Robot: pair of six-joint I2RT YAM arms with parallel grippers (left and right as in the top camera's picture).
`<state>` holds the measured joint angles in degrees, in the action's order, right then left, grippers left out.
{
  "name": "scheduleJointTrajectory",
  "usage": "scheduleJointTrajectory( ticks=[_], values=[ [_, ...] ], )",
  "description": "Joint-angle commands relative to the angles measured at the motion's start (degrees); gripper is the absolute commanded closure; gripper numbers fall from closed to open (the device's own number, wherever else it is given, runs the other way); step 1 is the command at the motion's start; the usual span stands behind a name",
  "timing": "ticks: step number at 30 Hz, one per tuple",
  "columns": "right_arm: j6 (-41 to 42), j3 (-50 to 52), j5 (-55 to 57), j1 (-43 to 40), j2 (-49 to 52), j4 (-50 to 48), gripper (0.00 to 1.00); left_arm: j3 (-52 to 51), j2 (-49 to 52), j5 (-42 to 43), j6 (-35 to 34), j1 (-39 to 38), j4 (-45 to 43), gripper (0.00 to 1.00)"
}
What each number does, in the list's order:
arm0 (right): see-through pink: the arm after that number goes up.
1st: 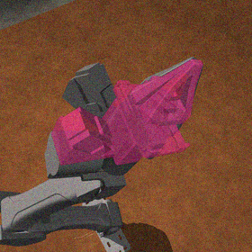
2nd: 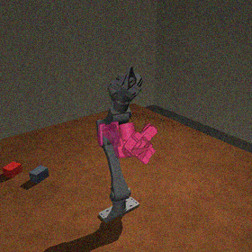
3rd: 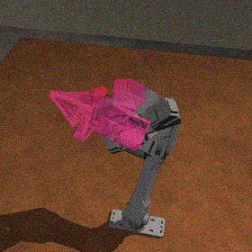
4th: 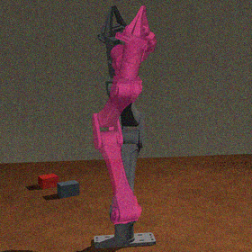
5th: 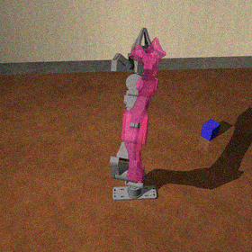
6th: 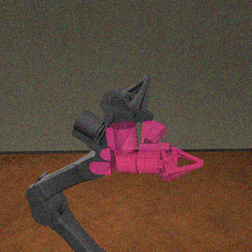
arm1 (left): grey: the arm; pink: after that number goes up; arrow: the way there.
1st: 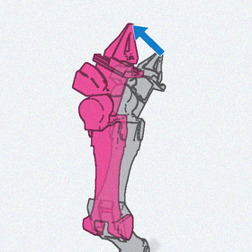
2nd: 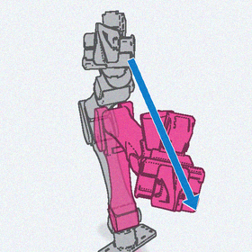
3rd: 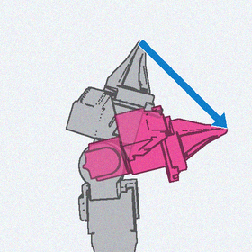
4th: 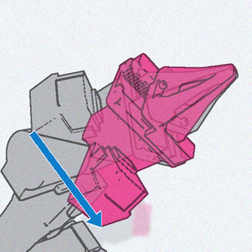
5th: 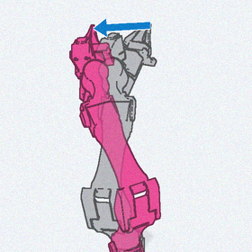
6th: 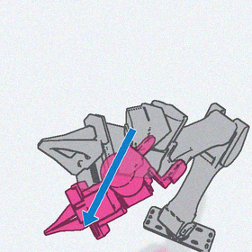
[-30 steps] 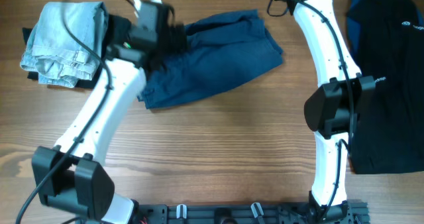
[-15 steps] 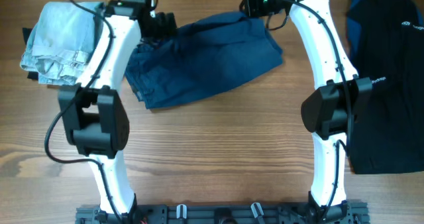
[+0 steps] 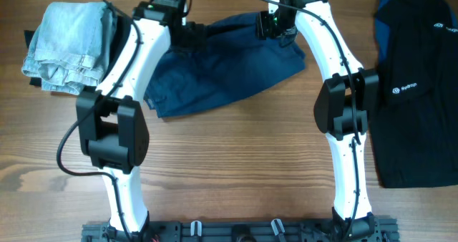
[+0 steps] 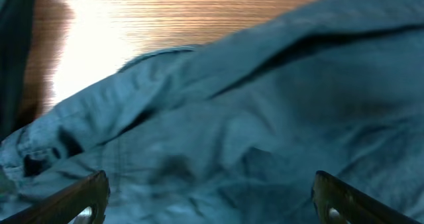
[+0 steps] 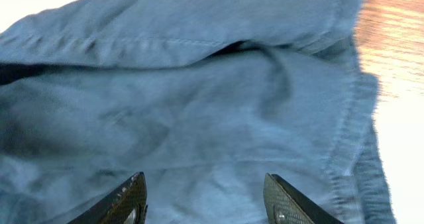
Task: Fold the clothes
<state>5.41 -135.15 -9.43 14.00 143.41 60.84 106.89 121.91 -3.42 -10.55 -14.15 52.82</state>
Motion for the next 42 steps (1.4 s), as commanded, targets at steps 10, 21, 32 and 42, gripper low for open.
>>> scheduleJointTrajectory(
  ticks=[10,21,32,42],
  values=[
    [1.7,0.6,9.5,-4.7,3.5,-4.0,0.44,0.8,0.1,-2.7,1.6,-0.2,-0.9,0.03],
    [-0.9,0.8,3.4,-4.6,7.1,-3.4,0.63,0.8,0.1,-2.7,1.3,-0.2,-0.9,0.02],
    [-0.9,0.8,0.3,-4.4,7.1,-5.4,0.96,0.8,0.1,-2.7,1.4,-0.2,-1.6,0.02],
    [-0.9,-4.3,0.7,-4.4,5.2,-5.2,0.96,0.8,0.1,-2.7,1.3,-0.2,-1.6,0.01]
  ],
)
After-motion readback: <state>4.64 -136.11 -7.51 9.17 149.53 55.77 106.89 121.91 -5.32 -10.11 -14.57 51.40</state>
